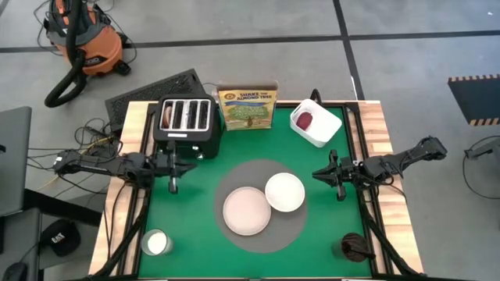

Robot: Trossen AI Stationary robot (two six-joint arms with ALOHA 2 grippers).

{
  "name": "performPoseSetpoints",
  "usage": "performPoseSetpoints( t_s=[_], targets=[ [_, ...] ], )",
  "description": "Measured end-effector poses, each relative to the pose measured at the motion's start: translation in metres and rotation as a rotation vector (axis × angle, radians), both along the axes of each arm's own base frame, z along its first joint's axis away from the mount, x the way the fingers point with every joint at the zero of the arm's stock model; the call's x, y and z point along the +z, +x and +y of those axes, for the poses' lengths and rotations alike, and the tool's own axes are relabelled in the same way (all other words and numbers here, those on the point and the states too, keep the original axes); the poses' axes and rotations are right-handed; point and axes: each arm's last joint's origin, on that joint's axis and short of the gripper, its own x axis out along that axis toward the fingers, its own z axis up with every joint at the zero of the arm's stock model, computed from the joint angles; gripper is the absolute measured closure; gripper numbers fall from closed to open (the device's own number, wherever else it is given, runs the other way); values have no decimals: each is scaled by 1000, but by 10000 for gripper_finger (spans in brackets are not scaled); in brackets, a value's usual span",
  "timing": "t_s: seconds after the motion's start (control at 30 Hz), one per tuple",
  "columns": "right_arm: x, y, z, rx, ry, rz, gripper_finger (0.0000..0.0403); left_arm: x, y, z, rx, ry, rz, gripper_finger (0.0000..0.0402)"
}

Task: Arrange a breakfast setting
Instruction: Pour the cereal into the white bowl

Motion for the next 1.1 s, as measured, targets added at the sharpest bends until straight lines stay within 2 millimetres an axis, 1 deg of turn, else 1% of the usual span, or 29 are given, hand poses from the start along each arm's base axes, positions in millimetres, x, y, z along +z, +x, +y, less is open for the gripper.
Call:
performPoseSetpoints(
  t_s=[0.27, 0.33, 0.47, 0.53, 0.63, 0.73, 0.87, 0.93, 1.1],
  targets=[
    [0, 0, 0, 0, 0, 0, 331, 15, -2, 2, 51, -18, -146, 401],
    [0, 0, 0, 0, 0, 0, 331, 17, -1, 3, 87, -6, -134, 401],
    [0, 0, 0, 0, 0, 0, 331, 28, 1, 6, 211, 33, -159, 401],
    [0, 0, 0, 0, -1, 0, 331, 28, 4, 8, 266, 54, -143, 401],
    [0, 0, 0, 0, -58, -1, 331, 31, 11, 13, 341, 71, -114, 401],
    [0, 0, 0, 0, -69, -1, 331, 36, 20, 21, 414, 65, -86, 401],
    [0, 0, 0, 0, -87, -2, 331, 44, 35, 39, 517, 53, -34, 401],
    [0, 0, 0, 0, -87, -2, 331, 48, 44, 50, 530, 37, -6, 401],
    [0, 0, 0, -12, -87, -4, 331, 63, 68, 79, 487, 39, 68, 401]
  ],
)
